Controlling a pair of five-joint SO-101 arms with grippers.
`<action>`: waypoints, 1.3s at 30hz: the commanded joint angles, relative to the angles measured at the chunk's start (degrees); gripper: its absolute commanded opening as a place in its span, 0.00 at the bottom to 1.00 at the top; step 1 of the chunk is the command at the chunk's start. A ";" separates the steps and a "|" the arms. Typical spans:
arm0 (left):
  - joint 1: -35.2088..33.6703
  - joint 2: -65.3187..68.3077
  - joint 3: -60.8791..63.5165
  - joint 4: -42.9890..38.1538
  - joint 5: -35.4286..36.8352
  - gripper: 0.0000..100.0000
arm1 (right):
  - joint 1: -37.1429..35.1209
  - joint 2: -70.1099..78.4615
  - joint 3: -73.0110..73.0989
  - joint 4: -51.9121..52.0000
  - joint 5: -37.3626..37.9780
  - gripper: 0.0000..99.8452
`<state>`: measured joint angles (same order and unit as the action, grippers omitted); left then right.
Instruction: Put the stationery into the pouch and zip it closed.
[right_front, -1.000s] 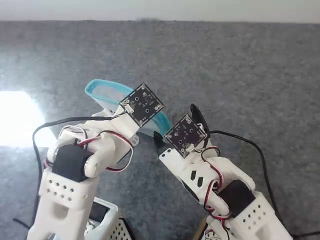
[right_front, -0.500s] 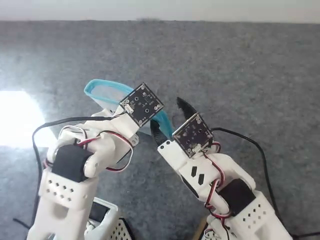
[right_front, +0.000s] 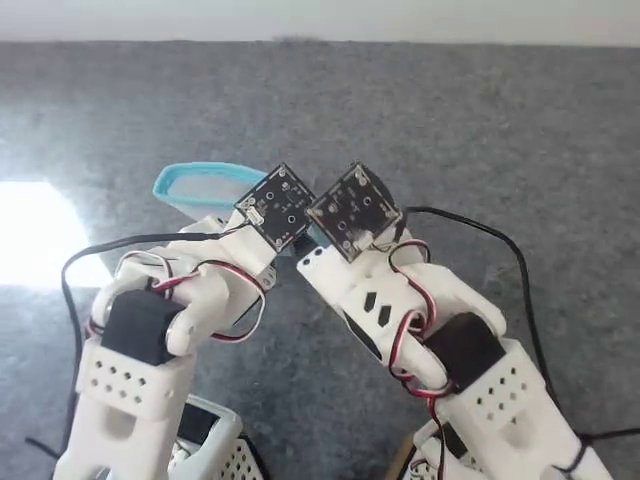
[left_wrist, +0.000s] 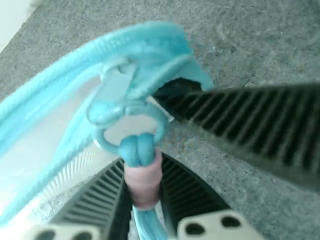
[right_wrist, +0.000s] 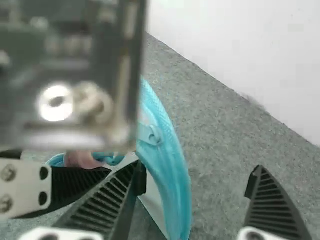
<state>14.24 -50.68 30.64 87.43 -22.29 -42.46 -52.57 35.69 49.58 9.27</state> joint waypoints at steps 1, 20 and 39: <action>-0.09 -0.44 0.22 -0.44 0.44 0.01 | 0.57 0.22 -4.66 0.13 2.64 0.32; 0.26 -0.97 0.04 7.74 -3.08 0.01 | -2.86 0.22 -5.36 7.78 20.57 0.28; -0.18 -0.97 -0.04 10.11 -3.16 0.01 | -2.95 0.22 -9.85 9.89 20.84 0.00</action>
<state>14.42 -51.56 30.55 96.40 -24.75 -45.27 -52.04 31.74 58.55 29.41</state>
